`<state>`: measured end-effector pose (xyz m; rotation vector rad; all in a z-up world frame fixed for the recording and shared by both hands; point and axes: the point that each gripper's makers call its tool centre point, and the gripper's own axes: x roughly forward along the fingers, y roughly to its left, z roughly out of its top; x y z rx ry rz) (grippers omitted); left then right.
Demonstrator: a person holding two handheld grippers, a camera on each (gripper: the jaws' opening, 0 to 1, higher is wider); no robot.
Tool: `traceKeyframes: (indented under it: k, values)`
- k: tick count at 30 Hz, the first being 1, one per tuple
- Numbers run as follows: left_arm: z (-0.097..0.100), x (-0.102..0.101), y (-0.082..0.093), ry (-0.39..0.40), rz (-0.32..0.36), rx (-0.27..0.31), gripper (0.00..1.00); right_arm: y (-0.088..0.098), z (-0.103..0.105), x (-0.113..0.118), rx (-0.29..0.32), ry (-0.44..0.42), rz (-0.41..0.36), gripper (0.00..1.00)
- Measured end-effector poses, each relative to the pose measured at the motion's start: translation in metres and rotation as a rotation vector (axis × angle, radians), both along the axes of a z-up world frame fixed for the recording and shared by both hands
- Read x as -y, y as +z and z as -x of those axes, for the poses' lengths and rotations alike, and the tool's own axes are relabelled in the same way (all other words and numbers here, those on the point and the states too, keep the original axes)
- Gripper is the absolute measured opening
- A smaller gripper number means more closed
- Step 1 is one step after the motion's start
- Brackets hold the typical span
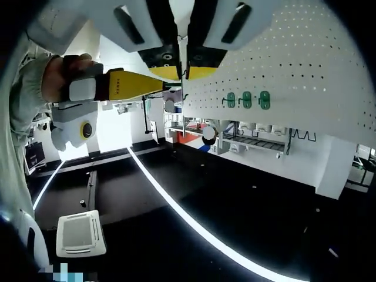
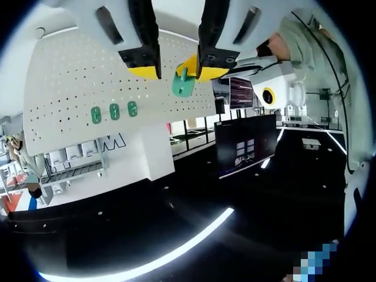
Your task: Insert the hook assembly into the mounting plate slot until the hook locks in place.
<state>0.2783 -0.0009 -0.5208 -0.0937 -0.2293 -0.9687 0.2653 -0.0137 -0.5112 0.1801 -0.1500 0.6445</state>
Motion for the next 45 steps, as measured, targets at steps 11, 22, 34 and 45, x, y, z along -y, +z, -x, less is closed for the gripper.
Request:
traceKeyframes:
  k: [11, 22, 34, 45]
  values:
    - [0.004, 0.003, 0.003, 0.006, -0.012, 0.025, 0.03, 0.006, 0.001, -0.004, 0.017, 0.007, 0.009, 0.14]
    - [0.005, 0.005, 0.003, 0.009, -0.019, 0.034, 0.03, 0.005, -0.001, -0.008, 0.017, 0.009, 0.032, 0.04]
    - [0.006, 0.004, -0.001, 0.042, -0.102, 0.094, 0.03, -0.002, -0.002, -0.009, -0.040, 0.032, 0.004, 0.02]
    - [0.007, 0.003, -0.003, 0.044, -0.101, 0.097, 0.03, -0.002, 0.001, -0.015, -0.029, 0.027, 0.075, 0.00]
